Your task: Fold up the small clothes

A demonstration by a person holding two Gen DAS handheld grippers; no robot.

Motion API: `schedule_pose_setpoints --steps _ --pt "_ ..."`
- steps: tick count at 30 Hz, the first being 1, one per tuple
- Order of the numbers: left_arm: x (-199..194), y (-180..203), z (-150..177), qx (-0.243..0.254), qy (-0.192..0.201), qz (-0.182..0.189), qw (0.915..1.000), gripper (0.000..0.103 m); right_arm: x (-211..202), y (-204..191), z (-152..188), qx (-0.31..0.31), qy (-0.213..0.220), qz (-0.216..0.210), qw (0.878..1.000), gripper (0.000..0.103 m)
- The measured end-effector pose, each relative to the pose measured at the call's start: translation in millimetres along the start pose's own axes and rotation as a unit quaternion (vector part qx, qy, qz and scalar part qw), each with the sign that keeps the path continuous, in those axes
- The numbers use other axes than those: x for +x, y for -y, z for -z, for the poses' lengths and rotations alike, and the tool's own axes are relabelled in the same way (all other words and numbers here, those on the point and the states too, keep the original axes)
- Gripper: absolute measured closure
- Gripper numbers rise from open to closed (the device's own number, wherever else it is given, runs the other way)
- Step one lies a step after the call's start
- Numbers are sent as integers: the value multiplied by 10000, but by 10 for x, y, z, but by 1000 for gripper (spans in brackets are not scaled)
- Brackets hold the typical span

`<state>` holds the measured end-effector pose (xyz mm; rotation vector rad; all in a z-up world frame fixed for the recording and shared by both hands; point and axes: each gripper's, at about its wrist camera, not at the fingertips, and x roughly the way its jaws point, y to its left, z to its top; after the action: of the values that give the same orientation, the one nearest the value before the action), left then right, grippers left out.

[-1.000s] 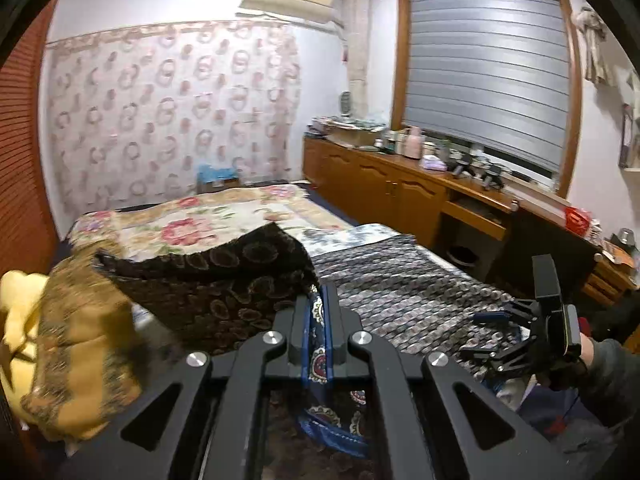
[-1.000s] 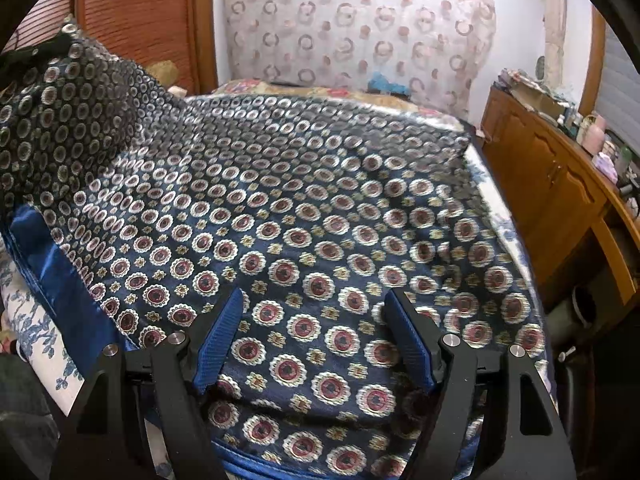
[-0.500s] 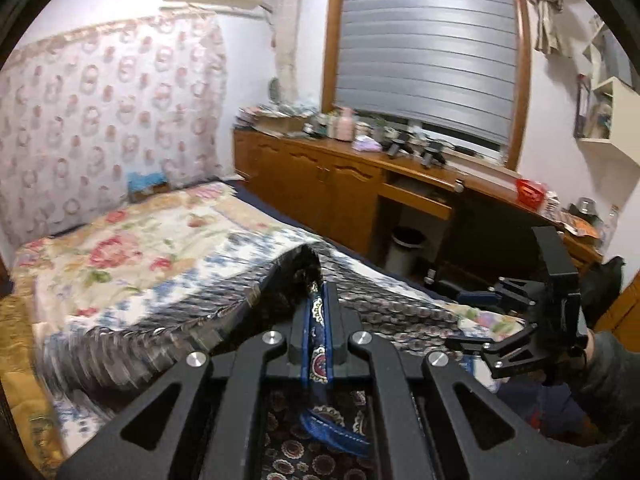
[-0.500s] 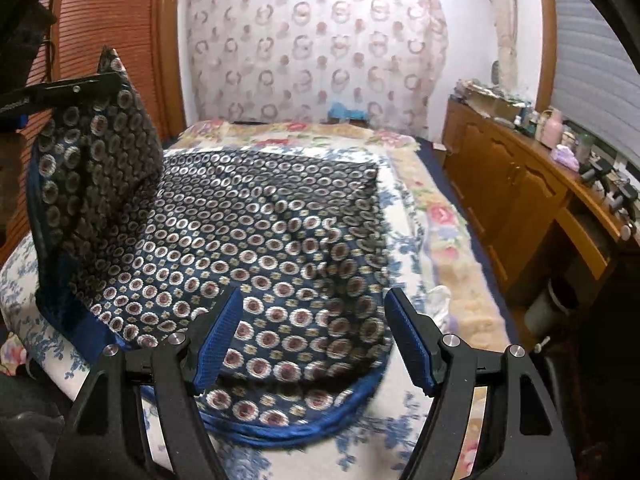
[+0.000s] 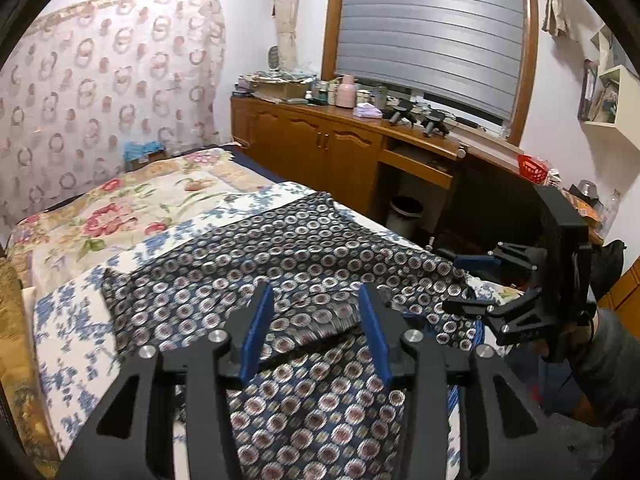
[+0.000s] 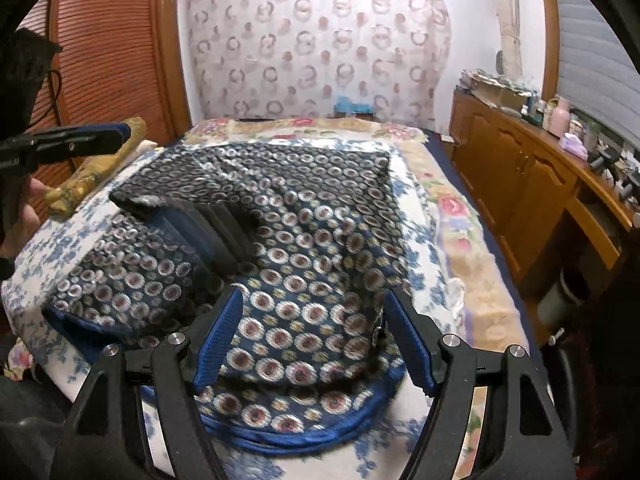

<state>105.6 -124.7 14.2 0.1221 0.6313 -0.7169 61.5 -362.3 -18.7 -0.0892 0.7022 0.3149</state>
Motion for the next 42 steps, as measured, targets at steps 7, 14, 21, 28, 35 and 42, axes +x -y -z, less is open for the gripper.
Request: schedule_pose_setpoints --steps 7,14,21,28,35,42 --pt "-155 -211 257 -212 39 -308 9993 49 191 -287 -197 -407 -26 -218 9989 28" --pt "-205 -458 564 -453 -108 -752 9961 48 695 -531 -220 -990 -575 -261 9931 28" --pt "-278 -626 766 -709 -124 -987 9925 48 918 -601 -320 -1124 -769 -381 9899 36" --pt "-324 -714 860 -855 -145 -1083 9903 47 1014 -550 -363 -999 -937 -608 9887 65" --pt "-309 -760 934 -983 -176 -1128 9886 47 829 -547 -360 -987 -669 -831 9894 99" --pt "-314 -803 980 -1112 -139 -1203 9864 47 531 -508 -400 -883 -194 -740 9932 101"
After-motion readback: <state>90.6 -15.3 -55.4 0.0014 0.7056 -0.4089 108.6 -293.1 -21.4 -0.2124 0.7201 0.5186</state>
